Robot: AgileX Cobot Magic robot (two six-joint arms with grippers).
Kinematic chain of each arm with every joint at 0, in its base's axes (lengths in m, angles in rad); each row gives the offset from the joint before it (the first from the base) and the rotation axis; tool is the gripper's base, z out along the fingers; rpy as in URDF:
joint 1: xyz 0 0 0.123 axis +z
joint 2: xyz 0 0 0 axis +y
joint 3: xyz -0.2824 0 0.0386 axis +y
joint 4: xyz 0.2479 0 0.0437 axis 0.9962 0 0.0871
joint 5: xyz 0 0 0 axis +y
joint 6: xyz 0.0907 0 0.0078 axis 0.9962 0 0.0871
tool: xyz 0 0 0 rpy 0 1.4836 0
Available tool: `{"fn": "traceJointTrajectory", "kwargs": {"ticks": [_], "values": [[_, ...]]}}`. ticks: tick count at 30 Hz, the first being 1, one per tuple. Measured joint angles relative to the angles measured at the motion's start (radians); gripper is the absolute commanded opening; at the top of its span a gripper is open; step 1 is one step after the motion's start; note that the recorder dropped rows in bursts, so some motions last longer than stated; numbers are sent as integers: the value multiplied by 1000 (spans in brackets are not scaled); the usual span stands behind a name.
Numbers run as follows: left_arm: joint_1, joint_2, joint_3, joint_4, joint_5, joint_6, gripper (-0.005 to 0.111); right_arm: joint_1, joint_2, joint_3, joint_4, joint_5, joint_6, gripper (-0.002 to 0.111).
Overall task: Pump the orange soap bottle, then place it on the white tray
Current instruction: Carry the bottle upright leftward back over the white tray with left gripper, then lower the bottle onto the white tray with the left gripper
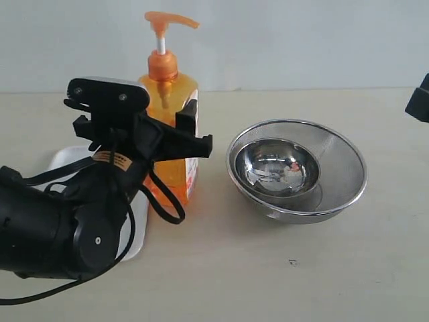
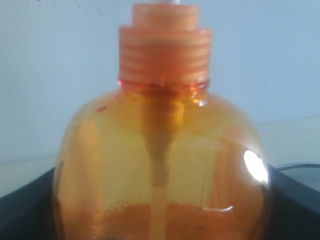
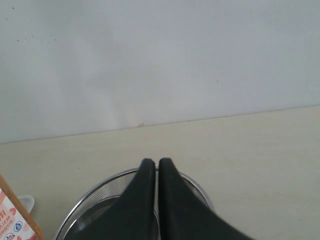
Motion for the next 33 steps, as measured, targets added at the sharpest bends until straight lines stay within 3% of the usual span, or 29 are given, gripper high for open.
{"fn": "traceJointTrajectory", "kwargs": {"ticks": [15, 25, 33], "values": [[16, -143, 26, -105, -2, 105, 5, 0, 0, 0, 0, -2, 0, 0], [145, -287, 187, -109, -4, 37, 5, 0, 0, 0, 0, -2, 0, 0], [189, -293, 224, -105, -4, 13, 5, 0, 0, 0, 0, -8, 0, 0]]}}
